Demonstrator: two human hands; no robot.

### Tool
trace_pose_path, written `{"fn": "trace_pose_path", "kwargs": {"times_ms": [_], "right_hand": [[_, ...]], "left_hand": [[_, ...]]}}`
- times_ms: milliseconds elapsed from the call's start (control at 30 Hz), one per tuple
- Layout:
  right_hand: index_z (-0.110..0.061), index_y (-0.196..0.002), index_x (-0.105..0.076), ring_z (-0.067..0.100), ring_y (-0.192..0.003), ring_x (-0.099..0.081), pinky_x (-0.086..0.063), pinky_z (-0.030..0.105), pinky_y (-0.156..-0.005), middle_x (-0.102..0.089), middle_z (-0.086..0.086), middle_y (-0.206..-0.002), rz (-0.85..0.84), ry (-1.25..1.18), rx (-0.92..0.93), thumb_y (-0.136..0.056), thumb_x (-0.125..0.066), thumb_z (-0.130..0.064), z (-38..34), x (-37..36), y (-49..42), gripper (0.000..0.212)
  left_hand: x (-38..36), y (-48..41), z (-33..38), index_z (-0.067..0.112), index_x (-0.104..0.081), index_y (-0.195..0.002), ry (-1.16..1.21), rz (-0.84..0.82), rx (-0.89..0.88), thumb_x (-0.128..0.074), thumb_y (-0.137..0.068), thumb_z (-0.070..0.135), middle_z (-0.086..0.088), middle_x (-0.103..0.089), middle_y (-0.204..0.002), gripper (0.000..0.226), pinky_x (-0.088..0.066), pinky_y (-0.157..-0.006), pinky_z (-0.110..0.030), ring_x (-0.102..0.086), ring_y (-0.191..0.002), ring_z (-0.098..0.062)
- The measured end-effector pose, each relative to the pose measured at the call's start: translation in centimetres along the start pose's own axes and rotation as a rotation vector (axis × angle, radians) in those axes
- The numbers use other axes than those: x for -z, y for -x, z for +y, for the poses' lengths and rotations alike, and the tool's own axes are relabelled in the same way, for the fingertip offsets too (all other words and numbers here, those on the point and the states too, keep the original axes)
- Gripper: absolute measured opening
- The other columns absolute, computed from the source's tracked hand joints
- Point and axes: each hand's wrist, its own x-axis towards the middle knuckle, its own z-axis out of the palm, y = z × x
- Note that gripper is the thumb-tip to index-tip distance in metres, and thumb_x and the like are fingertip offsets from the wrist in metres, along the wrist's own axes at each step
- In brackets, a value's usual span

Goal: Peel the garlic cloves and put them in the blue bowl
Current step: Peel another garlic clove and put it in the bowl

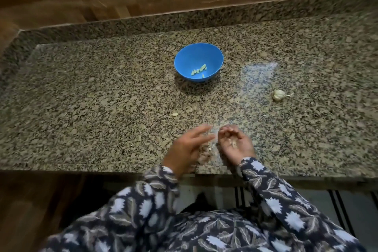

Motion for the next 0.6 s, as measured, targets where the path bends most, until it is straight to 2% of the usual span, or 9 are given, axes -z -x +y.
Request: {"fn": "trace_pose_path", "kwargs": {"times_ms": [67,167,233,300,400,533,600], "right_hand": [[-0.007,-0.06,-0.05,0.012,-0.061,-0.047,-0.05,0.023,-0.064,-0.053,0.005,-0.059,-0.045,-0.024,0.079,-0.093,-0.038,-0.012,-1.2,-0.3,0.6,0.035],[-0.006,-0.063,-0.052,0.013,-0.056,-0.054,-0.054,0.027,-0.059,-0.056,0.004,-0.061,-0.032,0.022,0.191,-0.084,-0.047,-0.009,-3.5,0.2,1.7,0.022],[-0.004,-0.066,-0.056,0.013,-0.054,-0.057,-0.054,0.026,-0.058,-0.057,0.004,-0.062,-0.004,0.04,0.233,-0.082,-0.049,-0.009,-3.7,0.9,2.3,0.018],[-0.006,-0.061,-0.054,0.013,-0.053,-0.056,-0.053,0.025,-0.055,-0.055,0.002,-0.06,-0.008,0.001,0.236,-0.086,-0.047,-0.01,-4.1,1.6,2.7,0.026],[-0.009,-0.051,-0.05,0.012,-0.052,-0.052,-0.051,0.024,-0.053,-0.051,0.0,-0.057,-0.052,-0.065,0.274,-0.093,-0.04,-0.013,-4.7,2.1,3.5,0.043],[-0.01,-0.052,-0.048,0.011,-0.054,-0.051,-0.05,0.022,-0.055,-0.05,0.0,-0.056,-0.152,-0.081,0.344,-0.087,-0.037,-0.01,-5.1,2.4,4.5,0.037],[-0.01,-0.053,-0.047,0.012,-0.053,-0.051,-0.05,0.021,-0.055,-0.048,0.0,-0.056,-0.186,-0.111,0.359,-0.089,-0.035,-0.01,-5.1,2.5,4.6,0.038]], "left_hand": [[3.0,2.7,-6.0,0.026,-0.043,-0.136,-0.221,-0.075,-0.055,-0.038,-0.094,0.026,0.005,-0.034,-0.145,0.042,-0.036,-0.104,-0.032,-0.031,-0.133,-0.007],[7.6,6.8,-14.3,0.032,-0.011,-0.149,-0.497,-0.381,-0.054,-0.019,-0.1,0.041,0.003,-0.012,-0.156,0.051,-0.016,-0.117,-0.029,-0.009,-0.143,-0.009],[8.5,7.7,-16.6,0.023,-0.005,-0.151,-0.624,-0.527,-0.129,-0.017,-0.101,0.041,-0.001,-0.008,-0.158,0.054,-0.005,-0.117,-0.026,-0.003,-0.145,-0.011],[8.4,6.6,-17.0,0.015,-0.002,-0.151,-0.669,-0.628,-0.213,-0.019,-0.1,0.044,-0.002,0.0,-0.159,0.061,0.006,-0.116,-0.026,0.0,-0.145,-0.012],[5.2,3.0,-14.8,0.006,-0.011,-0.149,-0.666,-0.628,-0.351,-0.023,-0.096,0.053,-0.008,-0.006,-0.157,0.072,0.004,-0.117,-0.031,-0.001,-0.145,-0.015],[-0.6,-0.6,-10.5,0.007,-0.008,-0.149,-0.571,-0.552,-0.319,-0.02,-0.093,0.063,-0.009,-0.006,-0.157,0.08,0.001,-0.117,-0.034,-0.002,-0.145,-0.017],[-2.8,-2.1,-8.4,0.008,-0.002,-0.15,-0.533,-0.527,-0.309,-0.018,-0.094,0.061,-0.007,0.003,-0.157,0.079,0.007,-0.116,-0.031,0.002,-0.145,-0.016]]}}
